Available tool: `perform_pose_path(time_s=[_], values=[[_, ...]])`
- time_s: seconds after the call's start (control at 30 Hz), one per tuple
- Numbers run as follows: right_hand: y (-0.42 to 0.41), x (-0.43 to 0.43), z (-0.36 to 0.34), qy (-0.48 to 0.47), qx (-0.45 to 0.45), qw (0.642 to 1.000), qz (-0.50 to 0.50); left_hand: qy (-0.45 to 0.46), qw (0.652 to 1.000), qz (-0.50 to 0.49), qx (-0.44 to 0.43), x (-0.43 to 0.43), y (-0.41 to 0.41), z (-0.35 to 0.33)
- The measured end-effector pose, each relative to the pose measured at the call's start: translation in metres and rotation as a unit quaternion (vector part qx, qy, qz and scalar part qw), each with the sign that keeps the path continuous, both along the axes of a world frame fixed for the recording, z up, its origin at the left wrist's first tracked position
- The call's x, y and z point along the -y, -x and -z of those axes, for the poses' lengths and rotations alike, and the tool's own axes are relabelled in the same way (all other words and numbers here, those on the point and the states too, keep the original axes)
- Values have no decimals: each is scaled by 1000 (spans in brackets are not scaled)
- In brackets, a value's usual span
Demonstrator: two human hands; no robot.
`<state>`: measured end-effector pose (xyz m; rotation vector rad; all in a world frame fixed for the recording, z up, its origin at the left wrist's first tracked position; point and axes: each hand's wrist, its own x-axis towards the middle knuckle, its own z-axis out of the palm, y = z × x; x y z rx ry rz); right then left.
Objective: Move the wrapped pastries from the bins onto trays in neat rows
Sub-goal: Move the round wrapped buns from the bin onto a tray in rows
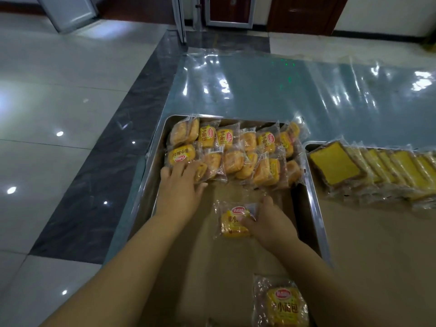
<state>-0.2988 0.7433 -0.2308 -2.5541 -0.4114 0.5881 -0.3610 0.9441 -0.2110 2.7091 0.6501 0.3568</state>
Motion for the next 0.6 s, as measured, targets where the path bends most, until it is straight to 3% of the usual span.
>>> perform_pose_path(time_s=[0.13, 0.23, 0.43, 0.6], values=[[8, 0, -2, 18, 13, 1000, -15, 35, 997, 21, -70, -9, 5, 7], [14, 2, -4, 35, 10, 999, -20, 58, 997, 38, -41, -5, 25, 8], [27, 12, -15, -20, 23, 998, 54, 108, 991, 74, -9, -6, 91, 6], [38, 22, -23, -54, 37, 995, 73, 121, 985, 64, -102, -11, 118, 7]])
